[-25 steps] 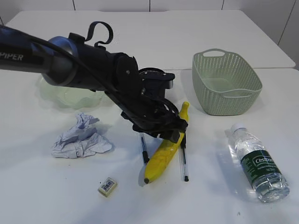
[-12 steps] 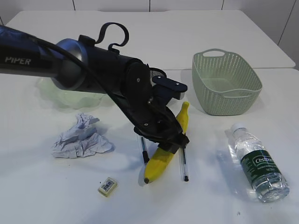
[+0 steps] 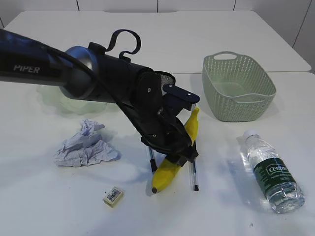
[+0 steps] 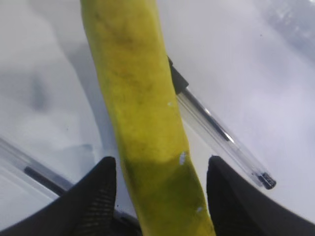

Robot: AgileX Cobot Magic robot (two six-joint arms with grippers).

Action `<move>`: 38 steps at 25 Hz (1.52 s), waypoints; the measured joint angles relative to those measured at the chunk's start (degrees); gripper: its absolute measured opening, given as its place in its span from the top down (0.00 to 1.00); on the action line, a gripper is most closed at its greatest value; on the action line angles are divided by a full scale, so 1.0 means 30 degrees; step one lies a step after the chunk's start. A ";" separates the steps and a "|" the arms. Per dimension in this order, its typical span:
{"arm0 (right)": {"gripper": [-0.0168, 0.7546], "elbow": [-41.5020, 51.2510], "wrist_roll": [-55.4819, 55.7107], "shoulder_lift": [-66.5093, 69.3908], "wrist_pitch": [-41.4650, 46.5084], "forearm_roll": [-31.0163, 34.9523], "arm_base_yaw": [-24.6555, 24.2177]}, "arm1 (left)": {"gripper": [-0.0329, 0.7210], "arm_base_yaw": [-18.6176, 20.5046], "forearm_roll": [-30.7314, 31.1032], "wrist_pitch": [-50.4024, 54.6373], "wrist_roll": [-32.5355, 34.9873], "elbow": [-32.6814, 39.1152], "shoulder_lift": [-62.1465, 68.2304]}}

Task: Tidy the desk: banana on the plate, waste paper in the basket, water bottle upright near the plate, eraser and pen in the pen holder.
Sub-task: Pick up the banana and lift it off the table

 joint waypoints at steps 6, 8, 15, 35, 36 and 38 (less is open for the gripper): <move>0.34 0.0000 0.0000 0.0000 0.0000 -0.0711 0.0523 | 0.41 0.0000 0.0008 0.0000 0.0000 0.0000 0.0500; 0.34 0.0000 0.0000 0.0000 0.0000 -0.0857 0.0651 | 0.41 0.0000 0.0042 0.0000 0.0000 0.0000 0.0573; 0.34 0.0000 0.0000 0.0000 0.0000 -0.1044 0.0649 | 0.44 0.0000 0.0042 0.0000 0.0000 0.0000 0.0573; 0.34 0.0000 0.0000 0.0000 0.0000 -0.1137 0.0649 | 0.54 0.0000 0.0083 0.2019 -0.0161 -0.2303 0.0573; 0.34 0.0000 0.0000 0.0000 0.0000 -0.1147 0.0649 | 0.54 0.0000 0.0083 0.2227 -0.0161 -0.2542 0.0573; 0.34 0.0000 0.0000 0.0000 0.0000 -0.1262 0.0649 | 0.54 0.0000 0.0083 0.2394 -0.0202 -0.2933 0.0573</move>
